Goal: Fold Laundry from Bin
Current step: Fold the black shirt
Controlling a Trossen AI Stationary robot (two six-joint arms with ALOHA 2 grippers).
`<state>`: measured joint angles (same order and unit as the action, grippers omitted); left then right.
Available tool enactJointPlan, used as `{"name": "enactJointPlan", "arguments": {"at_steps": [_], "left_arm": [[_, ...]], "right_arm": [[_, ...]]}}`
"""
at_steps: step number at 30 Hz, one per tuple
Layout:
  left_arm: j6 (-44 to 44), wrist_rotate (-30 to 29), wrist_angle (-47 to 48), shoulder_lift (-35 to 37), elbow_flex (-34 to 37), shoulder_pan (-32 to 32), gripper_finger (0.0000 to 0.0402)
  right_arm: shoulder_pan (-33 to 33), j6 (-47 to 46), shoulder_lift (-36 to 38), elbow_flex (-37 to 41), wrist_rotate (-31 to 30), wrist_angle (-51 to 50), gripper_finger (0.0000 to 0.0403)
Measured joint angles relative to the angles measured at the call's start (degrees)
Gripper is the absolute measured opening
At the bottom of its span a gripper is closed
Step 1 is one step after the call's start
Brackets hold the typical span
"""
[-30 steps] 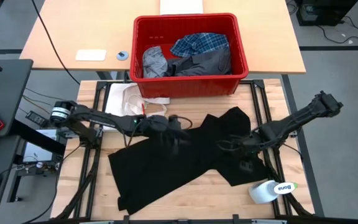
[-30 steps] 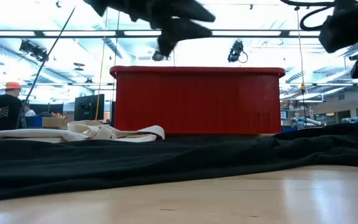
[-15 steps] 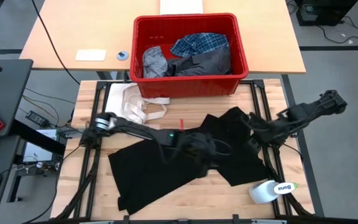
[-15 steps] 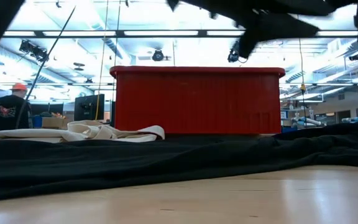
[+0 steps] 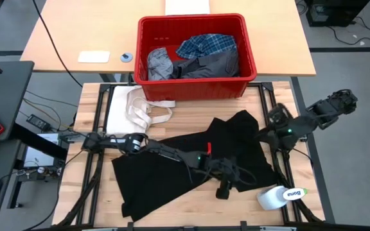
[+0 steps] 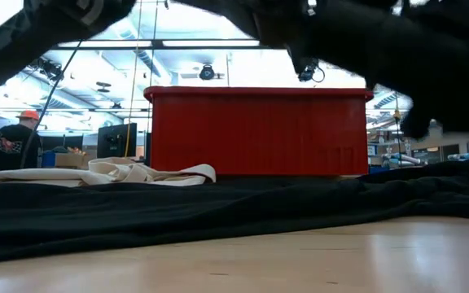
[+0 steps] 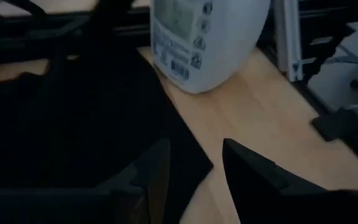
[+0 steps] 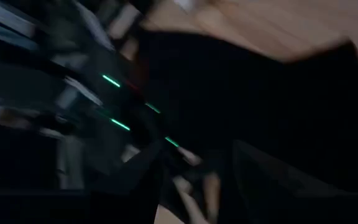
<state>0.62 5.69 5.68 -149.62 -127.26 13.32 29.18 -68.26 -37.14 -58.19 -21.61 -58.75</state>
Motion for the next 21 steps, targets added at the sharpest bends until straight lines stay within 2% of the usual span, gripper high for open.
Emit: {"name": "enactJointPlan", "arguments": {"at_steps": [3,6,14,19,21], "left_arm": [[0.0,-1.0,0.3,-2.2,-2.2,0.2,0.0153],[-0.5,-1.5,2.6,-3.2,-3.6,0.1,0.0153],[-10.4,-1.4,6.3,-4.7,-3.7,0.0,0.0153],[-7.1,-1.2,7.4,-5.7,-3.8,-0.8,0.0149],[-6.6,-0.2,8.8,-5.7,-4.0,-1.0,0.013]], "right_arm": [[0.3,3.7,0.7,-0.1,-1.9,3.8,0.0198],[0.3,4.1,0.8,-0.1,-2.3,3.5,0.0198],[0.3,4.0,0.7,-0.1,-2.9,2.8,0.0198],[0.3,3.9,0.7,0.0,-2.9,2.7,0.0198],[0.3,3.9,0.7,0.0,-2.8,2.7,0.0198]]}}
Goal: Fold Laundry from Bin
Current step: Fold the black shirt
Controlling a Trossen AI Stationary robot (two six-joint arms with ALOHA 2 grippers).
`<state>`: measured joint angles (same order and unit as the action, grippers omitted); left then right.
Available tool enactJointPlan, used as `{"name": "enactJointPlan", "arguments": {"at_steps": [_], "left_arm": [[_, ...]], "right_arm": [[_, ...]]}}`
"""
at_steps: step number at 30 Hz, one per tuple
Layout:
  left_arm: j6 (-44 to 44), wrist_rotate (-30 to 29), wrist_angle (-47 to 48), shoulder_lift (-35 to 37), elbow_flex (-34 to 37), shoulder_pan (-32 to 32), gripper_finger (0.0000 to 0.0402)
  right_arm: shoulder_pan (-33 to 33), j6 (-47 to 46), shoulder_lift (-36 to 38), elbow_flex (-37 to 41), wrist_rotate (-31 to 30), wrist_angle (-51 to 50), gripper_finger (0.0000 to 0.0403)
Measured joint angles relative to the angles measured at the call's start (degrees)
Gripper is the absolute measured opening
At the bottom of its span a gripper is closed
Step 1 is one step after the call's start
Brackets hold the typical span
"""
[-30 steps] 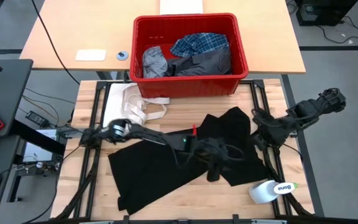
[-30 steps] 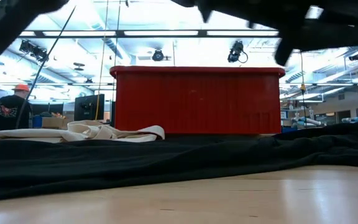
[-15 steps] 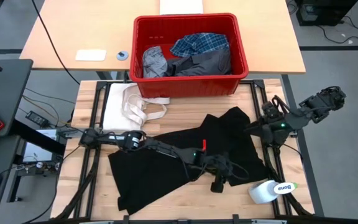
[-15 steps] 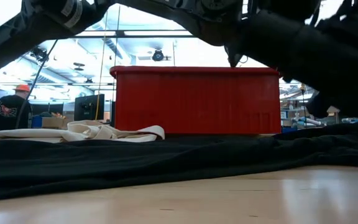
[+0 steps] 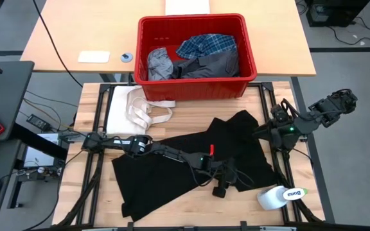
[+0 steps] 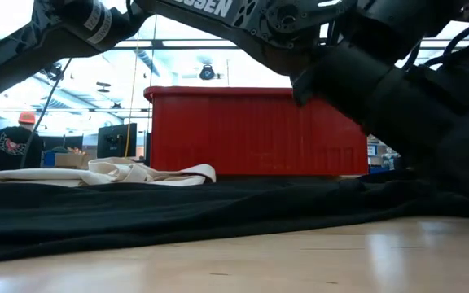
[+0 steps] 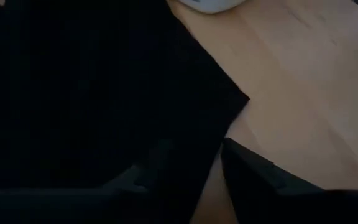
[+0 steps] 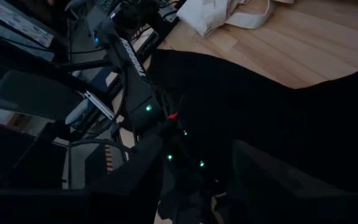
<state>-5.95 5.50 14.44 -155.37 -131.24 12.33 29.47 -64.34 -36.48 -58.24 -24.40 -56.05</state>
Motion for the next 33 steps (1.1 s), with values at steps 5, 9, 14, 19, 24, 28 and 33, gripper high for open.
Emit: {"name": "enactJointPlan", "arguments": {"at_steps": [5,9,14,19,24,28,33], "left_arm": [[2.7,1.5,3.4,1.1,0.1,0.0,0.0018],[15.0,3.9,5.9,4.0,0.6,-0.5,0.0007],[24.5,6.2,10.6,11.7,0.4,-0.6,0.0005],[29.0,0.1,18.0,17.7,0.4,-0.4,0.0004],[35.0,-10.3,26.1,20.1,0.4,-1.9,0.0004],[40.8,-14.8,30.4,19.9,0.5,-3.4,0.0008],[43.5,-18.6,34.8,20.0,0.4,-5.6,0.0009]], "right_arm": [[0.0,0.0,0.0,0.0,0.1,-0.5,0.0198],[0.0,0.5,0.2,0.0,1.9,-2.2,0.0198],[0.0,4.4,0.1,0.0,7.3,-7.4,0.0198],[0.0,8.9,-1.8,0.6,10.6,-12.9,0.0198],[0.0,15.5,-3.3,4.1,8.6,-10.7,0.0198],[0.0,17.0,-5.0,7.2,8.0,-6.5,0.0198],[0.0,17.6,-7.4,11.2,13.5,1.6,0.0198]]}}
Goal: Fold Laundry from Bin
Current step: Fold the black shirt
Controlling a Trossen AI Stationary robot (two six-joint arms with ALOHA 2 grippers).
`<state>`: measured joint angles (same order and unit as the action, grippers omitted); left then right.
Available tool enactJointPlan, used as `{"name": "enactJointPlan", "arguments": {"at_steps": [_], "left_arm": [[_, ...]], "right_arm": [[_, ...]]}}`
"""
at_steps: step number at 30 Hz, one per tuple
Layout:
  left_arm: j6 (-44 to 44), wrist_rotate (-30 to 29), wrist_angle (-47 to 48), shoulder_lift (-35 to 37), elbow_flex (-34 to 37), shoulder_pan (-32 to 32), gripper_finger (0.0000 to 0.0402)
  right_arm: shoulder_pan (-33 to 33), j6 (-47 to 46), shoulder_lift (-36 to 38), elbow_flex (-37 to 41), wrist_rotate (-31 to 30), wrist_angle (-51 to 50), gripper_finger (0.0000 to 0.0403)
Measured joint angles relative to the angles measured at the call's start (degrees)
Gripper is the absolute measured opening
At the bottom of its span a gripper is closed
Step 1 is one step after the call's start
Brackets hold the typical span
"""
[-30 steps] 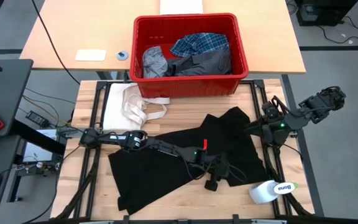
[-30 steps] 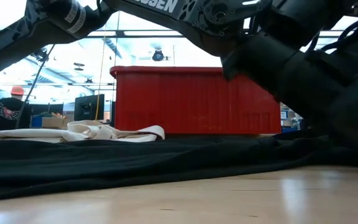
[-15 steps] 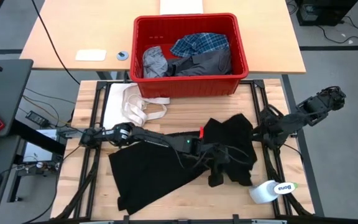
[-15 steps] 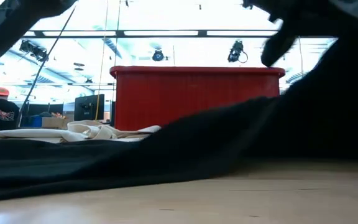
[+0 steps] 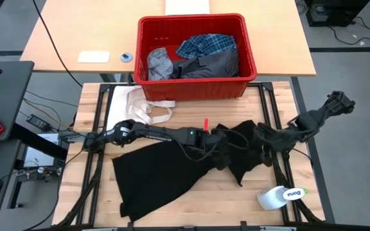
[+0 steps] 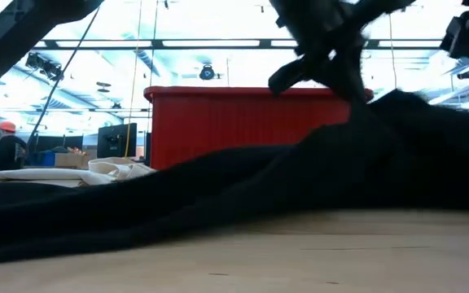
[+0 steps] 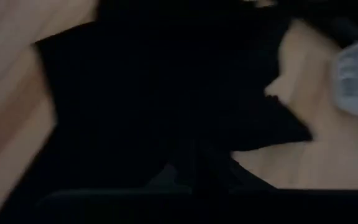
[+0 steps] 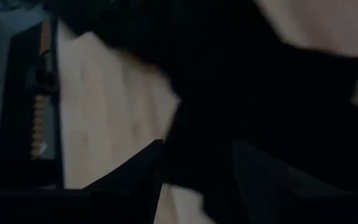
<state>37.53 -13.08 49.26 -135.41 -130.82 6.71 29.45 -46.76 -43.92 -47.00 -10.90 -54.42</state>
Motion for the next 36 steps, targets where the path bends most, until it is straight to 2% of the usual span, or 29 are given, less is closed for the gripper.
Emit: {"name": "enactJointPlan", "arguments": {"at_steps": [4,6,11,15,20,24,26,32,36], "left_arm": [[0.4,-6.1,4.4,0.0,0.0,-3.0,0.001],[0.3,-6.9,5.5,-0.1,0.0,-4.9,0.001],[0.3,-5.8,5.6,-0.5,0.0,-8.7,0.0011],[-1.9,-3.8,5.5,-0.5,0.0,-10.0,0.0011],[-5.8,-2.6,6.3,-0.5,0.0,-9.6,0.0011],[-7.1,-2.0,7.4,-0.5,0.0,-8.6,0.0011],[-7.4,-2.0,7.8,-0.5,0.0,-8.4,0.0011],[-7.7,-1.8,8.1,-0.5,0.0,-8.4,0.0011],[-7.7,-1.7,8.1,-0.5,0.0,-8.4,0.0011]], "right_arm": [[0.0,-1.1,-2.5,3.1,2.0,2.7,0.0198],[0.0,-3.2,-3.4,4.5,2.0,3.0,0.0198],[-0.4,-7.3,-4.0,7.5,2.4,4.9,0.0198],[-0.8,-7.5,-4.5,10.8,3.7,10.9,0.0198],[-0.8,-7.6,-6.3,15.0,-6.3,10.6,0.0198],[-0.8,-7.2,-6.4,18.3,-9.5,10.1,0.0198],[-0.8,-4.9,-6.4,20.0,-9.3,12.2,0.0198],[-1.5,0.1,-6.7,27.2,-2.6,26.4,0.0198],[-1.5,-0.7,-6.6,29.6,-5.0,30.4,0.0198]]}}
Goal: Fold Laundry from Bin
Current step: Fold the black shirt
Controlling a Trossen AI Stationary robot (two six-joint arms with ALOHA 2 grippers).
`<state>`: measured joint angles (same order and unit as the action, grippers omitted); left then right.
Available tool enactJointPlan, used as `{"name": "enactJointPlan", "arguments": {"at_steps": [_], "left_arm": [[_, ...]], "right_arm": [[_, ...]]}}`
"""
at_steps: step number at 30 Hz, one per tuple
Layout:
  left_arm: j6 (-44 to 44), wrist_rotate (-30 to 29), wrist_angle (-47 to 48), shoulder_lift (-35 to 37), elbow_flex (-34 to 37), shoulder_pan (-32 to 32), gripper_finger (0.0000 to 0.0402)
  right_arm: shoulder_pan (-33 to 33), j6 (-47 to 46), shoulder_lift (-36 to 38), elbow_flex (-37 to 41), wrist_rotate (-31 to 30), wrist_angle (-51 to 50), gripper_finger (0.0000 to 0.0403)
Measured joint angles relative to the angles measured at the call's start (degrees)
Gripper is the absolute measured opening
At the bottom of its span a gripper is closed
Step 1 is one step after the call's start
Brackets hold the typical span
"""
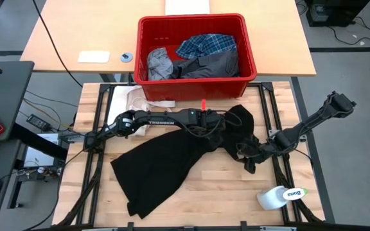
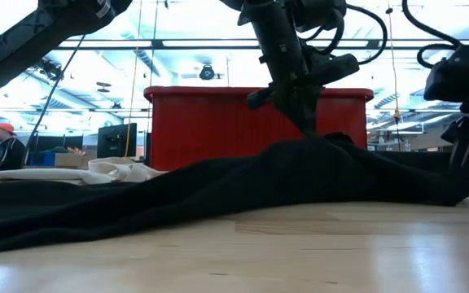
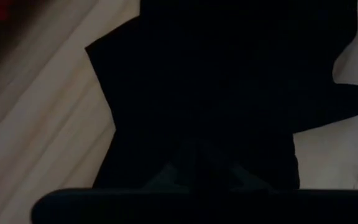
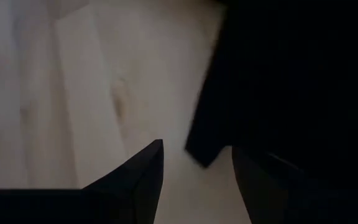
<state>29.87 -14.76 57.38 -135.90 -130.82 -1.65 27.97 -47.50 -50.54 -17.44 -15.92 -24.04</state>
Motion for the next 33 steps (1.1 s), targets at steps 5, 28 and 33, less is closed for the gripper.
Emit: {"name": "enactJointPlan", "arguments": {"at_steps": [5,28,33], "left_arm": [[0.0,0.7,0.0,0.0,0.0,0.0,0.0011],[-0.7,0.8,-0.1,0.0,0.0,0.2,0.0012],[-0.7,0.7,-0.3,0.0,0.0,0.8,0.0012]], "right_arm": [[0.0,0.3,0.0,1.3,-1.1,2.0,0.0198],[0.0,2.6,-3.2,-2.3,11.3,-3.8,0.0007],[-0.5,6.7,-2.2,-13.7,6.7,-24.2,0.0006]]}}
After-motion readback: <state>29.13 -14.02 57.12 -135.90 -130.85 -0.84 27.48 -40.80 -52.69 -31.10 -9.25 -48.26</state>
